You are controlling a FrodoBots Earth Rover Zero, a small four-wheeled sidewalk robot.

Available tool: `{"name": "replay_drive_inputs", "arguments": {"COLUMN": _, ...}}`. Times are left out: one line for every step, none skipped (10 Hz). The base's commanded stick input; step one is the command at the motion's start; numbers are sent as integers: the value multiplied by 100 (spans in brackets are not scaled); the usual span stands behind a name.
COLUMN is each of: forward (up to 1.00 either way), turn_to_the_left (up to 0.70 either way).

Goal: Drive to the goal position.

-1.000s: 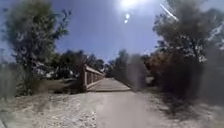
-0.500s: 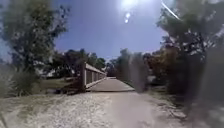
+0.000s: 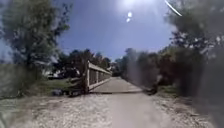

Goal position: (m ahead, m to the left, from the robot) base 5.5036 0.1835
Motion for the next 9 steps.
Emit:
{"name": "replay_drive_inputs", "arguments": {"forward": 69, "turn_to_the_left": 14}}
{"name": "replay_drive_inputs", "arguments": {"forward": 69, "turn_to_the_left": 14}}
{"name": "replay_drive_inputs", "arguments": {"forward": 69, "turn_to_the_left": 13}}
{"name": "replay_drive_inputs", "arguments": {"forward": 69, "turn_to_the_left": 1}}
{"name": "replay_drive_inputs", "arguments": {"forward": 69, "turn_to_the_left": 1}}
{"name": "replay_drive_inputs", "arguments": {"forward": 69, "turn_to_the_left": 1}}
{"name": "replay_drive_inputs", "arguments": {"forward": 69, "turn_to_the_left": 1}}
{"name": "replay_drive_inputs", "arguments": {"forward": 69, "turn_to_the_left": 1}}
{"name": "replay_drive_inputs", "arguments": {"forward": 69, "turn_to_the_left": 1}}
